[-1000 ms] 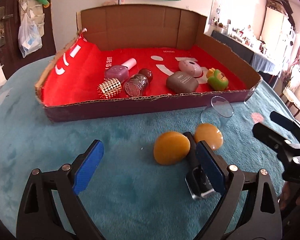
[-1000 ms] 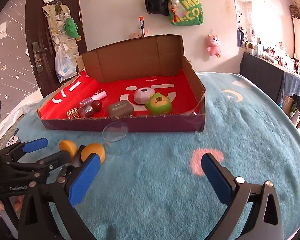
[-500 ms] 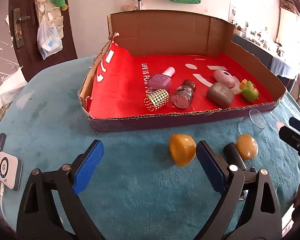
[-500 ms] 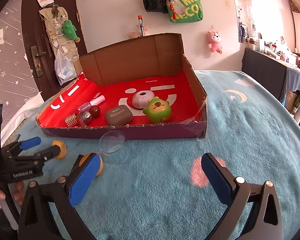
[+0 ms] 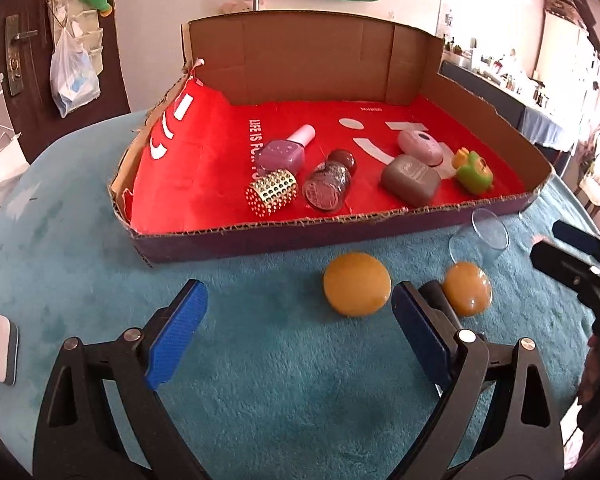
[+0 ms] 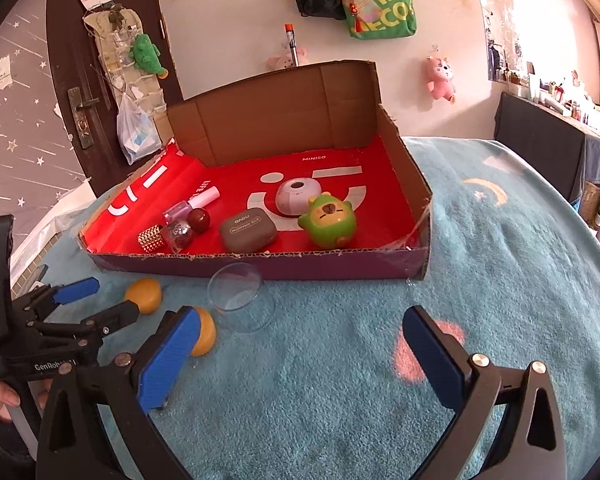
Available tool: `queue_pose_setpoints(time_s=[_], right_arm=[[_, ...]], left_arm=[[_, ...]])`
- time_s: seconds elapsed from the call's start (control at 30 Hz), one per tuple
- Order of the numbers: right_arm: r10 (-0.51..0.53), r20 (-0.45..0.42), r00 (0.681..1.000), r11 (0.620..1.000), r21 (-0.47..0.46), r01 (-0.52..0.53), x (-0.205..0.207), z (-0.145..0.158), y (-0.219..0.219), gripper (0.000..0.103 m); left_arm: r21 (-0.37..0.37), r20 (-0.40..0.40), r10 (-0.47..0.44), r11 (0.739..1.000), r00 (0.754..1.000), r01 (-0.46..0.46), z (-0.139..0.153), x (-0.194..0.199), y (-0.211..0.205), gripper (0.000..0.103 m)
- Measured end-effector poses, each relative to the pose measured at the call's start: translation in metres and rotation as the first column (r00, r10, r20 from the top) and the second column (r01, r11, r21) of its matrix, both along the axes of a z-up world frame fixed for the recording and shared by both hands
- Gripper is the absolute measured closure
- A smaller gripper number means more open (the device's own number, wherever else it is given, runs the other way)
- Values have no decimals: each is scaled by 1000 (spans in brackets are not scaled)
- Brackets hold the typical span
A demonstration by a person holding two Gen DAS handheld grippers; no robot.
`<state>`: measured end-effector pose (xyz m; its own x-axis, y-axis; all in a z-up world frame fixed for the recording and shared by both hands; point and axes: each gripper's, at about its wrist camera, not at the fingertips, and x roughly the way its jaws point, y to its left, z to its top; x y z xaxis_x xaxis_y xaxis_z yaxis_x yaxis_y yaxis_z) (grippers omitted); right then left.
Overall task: Organize rigid objects
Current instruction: 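Grasp the round orange sponge with left tool while right tool grasps the clear plastic cup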
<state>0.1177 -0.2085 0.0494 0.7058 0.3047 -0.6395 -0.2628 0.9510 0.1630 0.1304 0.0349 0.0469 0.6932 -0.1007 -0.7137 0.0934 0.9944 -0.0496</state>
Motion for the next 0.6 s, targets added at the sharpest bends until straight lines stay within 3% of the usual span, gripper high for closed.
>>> queue_pose_setpoints(time_s=[0.37,0.5,0.53,0.6], right_arm=[[67,-51,996,996,-54,-70,23,-7,23,4],[91,-89,992,991,-93,-99,32,-14,38,17],[95,-103,990,990,-99,-105,34,-17,40,22],[98,-117,988,992,-73,-107,39,-18,39,27]], left_arm=[[-10,-42,-62,998,997,62,-10,14,-12,11],[-23,-65,-88,996,994,87,-13,18,-15,34],[-10,-70,-88,996,994,87,-14,19,-17,36],[-6,-62,-105,994,993,105,-13,17,-20,56]])
